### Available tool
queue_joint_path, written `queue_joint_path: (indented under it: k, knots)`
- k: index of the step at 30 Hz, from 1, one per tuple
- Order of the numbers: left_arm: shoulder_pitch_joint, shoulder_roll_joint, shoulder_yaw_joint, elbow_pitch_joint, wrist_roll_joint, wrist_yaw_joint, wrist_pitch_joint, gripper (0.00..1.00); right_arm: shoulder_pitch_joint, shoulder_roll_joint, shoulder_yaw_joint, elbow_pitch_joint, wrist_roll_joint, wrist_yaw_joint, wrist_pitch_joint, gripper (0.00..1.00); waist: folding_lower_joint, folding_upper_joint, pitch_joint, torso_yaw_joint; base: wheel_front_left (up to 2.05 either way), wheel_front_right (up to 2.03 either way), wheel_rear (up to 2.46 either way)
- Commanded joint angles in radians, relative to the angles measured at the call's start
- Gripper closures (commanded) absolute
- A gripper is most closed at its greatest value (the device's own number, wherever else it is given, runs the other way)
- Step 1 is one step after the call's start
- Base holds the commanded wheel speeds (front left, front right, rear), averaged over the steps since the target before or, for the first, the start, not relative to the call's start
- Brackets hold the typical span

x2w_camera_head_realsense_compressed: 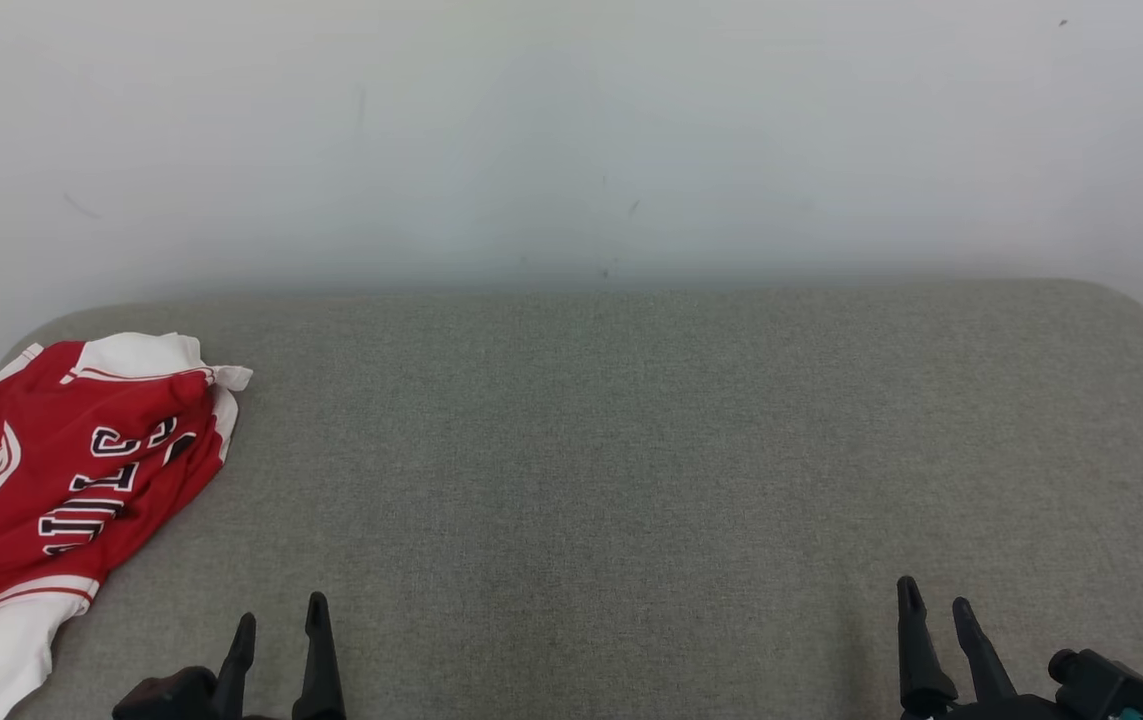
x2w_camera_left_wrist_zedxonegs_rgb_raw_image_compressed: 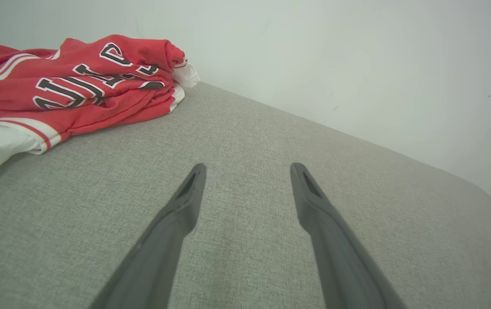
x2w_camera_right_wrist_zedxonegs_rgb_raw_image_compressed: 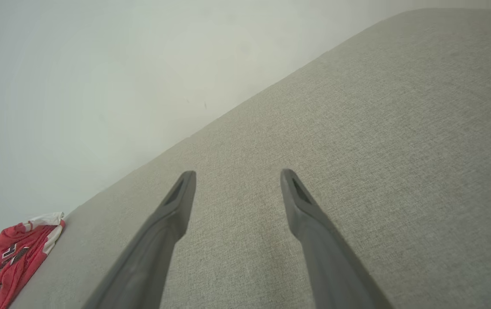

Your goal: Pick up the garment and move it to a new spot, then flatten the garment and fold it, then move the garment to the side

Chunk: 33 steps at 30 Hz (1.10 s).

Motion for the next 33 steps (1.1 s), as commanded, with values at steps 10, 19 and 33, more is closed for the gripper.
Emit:
queue_joint_path:
  k: [10, 19, 33]
  knots:
    - [0.004, 0.011, -0.021, -0.005, 0.108, -0.007, -0.033, 0.00, 0.004, 0.000, 0.005, 0.013, -0.119, -0.001, -0.031, 0.00, -0.0001, 0.0000, -0.009, 0.003, 0.00, 0.00, 0.00]
    - [0.010, 0.010, -0.023, 0.001, 0.176, -0.002, -0.051, 0.00, 0.007, 0.000, 0.002, 0.029, -0.190, -0.001, -0.050, 0.00, -0.0001, 0.0000, -0.015, 0.003, 0.00, 0.00, 0.00]
    - [0.011, -0.001, -0.025, 0.033, 0.275, -0.003, -0.081, 0.00, 0.013, 0.000, 0.005, 0.049, -0.294, -0.002, -0.080, 0.00, -0.0001, 0.0000, -0.031, 0.010, 0.00, 0.00, 0.00]
